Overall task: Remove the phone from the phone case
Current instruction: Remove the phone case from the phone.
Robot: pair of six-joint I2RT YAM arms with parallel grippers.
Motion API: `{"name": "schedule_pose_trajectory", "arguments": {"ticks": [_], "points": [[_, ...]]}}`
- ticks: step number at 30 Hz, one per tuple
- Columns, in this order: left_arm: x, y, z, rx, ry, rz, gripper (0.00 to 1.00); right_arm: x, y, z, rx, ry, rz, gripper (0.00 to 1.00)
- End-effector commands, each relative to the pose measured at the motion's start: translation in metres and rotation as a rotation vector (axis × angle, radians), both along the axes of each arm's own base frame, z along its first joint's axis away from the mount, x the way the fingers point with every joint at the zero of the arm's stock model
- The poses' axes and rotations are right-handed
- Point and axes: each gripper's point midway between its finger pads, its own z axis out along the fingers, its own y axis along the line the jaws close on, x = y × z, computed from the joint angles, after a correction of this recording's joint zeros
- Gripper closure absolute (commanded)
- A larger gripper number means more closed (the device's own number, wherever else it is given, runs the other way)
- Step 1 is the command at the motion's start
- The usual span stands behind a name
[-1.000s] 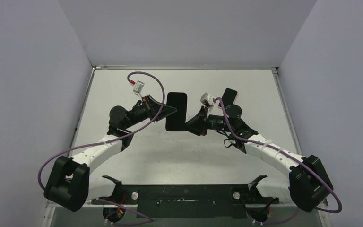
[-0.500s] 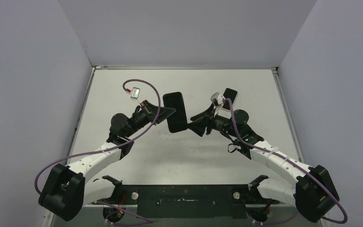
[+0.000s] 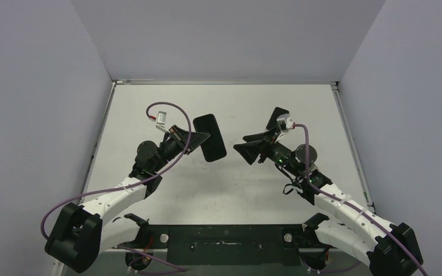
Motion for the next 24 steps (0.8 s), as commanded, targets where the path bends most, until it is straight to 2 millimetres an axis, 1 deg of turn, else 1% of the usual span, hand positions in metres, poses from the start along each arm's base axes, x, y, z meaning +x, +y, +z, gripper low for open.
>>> {"name": "schedule_pose_trajectory", "arguments": {"ticks": [1,6,9,12,20,24], "points": [[-0.001,0.009,0.044,-0.076,-0.141,0.03,1.0,-0.007,0.007,0.023,0.116,0.042,0.021,0.34],[-0.002,0.007,0.047,-0.077,-0.161,0.021,1.0,-0.016,0.034,0.014,0.13,0.166,0.107,0.35],[-0.003,0.008,0.049,-0.08,-0.173,0.016,1.0,-0.019,0.044,0.009,0.135,0.215,0.134,0.36],[-0.004,0.008,0.051,-0.079,-0.18,0.012,1.0,-0.02,0.046,0.008,0.146,0.234,0.142,0.37],[-0.003,0.007,0.048,-0.059,-0.182,0.013,1.0,-0.022,0.045,0.02,0.123,0.202,0.144,0.38],[-0.002,0.007,0.048,-0.059,-0.183,0.011,1.0,-0.024,0.046,0.022,0.122,0.206,0.161,0.4]]}}
